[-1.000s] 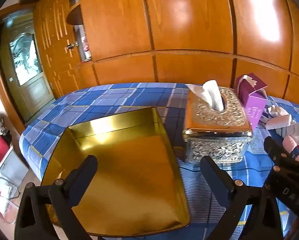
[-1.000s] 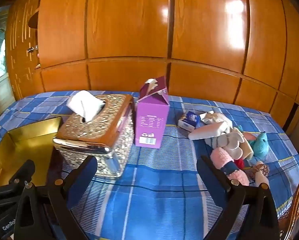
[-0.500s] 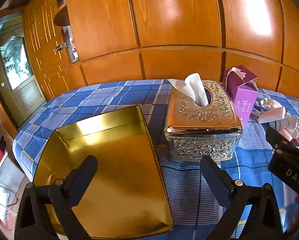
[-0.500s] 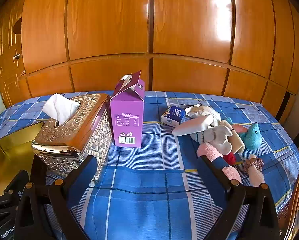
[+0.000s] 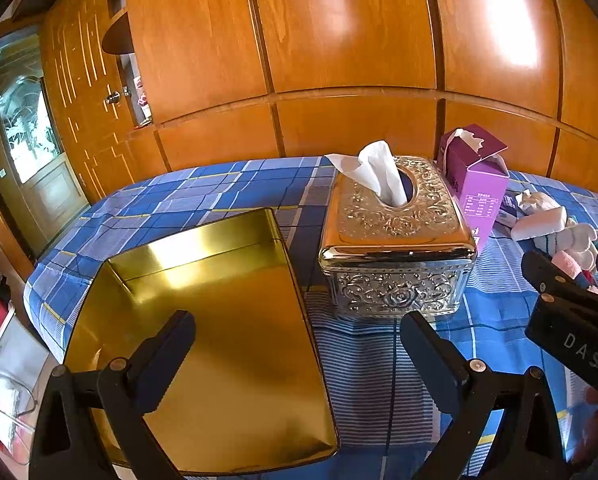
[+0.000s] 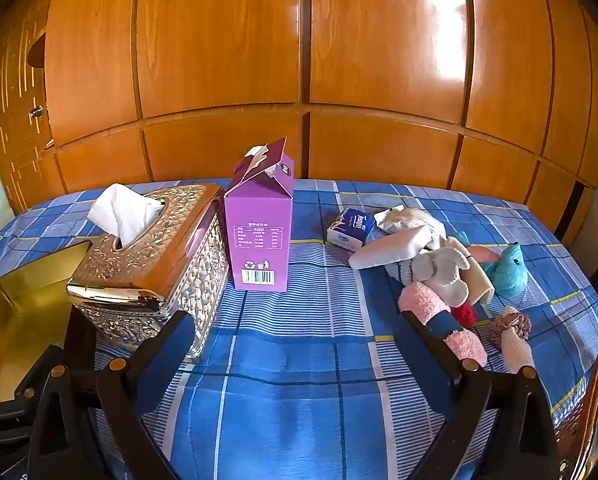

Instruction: Organize soft objects

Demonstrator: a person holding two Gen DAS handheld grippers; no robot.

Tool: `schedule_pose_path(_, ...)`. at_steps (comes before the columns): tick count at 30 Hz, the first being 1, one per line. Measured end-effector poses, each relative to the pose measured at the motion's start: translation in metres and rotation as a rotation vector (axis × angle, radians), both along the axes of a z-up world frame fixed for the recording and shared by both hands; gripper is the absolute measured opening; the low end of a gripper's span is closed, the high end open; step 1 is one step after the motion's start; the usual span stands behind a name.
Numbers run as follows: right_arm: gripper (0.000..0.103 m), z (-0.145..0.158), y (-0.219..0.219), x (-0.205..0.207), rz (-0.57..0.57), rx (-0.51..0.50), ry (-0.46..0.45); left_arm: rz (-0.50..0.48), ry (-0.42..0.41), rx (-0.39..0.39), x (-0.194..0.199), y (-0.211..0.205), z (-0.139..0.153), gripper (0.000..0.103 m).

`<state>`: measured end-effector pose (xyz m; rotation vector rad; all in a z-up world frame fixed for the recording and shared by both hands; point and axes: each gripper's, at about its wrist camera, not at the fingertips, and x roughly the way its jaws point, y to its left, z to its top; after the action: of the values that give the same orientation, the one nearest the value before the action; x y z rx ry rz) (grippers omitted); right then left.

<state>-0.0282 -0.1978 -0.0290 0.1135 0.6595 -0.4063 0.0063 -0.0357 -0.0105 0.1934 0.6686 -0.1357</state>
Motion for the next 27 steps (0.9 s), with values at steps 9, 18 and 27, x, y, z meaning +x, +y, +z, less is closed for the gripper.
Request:
schedule_pose_path(9, 0.101, 0.0022, 0.0036, -0.0002, 0.015, 0.003, 0.0, 0.014, -0.002, -0.009, -0.0016, 0.0035, 0.0015, 0.102)
schedule_pose_path(18, 0.101, 0.005, 0.006, -0.0013, 0.029, 0.009, -0.008, 0.028, -0.003, -0.02, -0.0031, 0.0077, 0.0018, 0.102)
schedule_pose_path(27, 0.101, 0.0061, 0.008, -0.0015, 0.034, 0.01, -0.008, 0.031, -0.001, -0.025, -0.0045, 0.0089, 0.0019, 0.102)
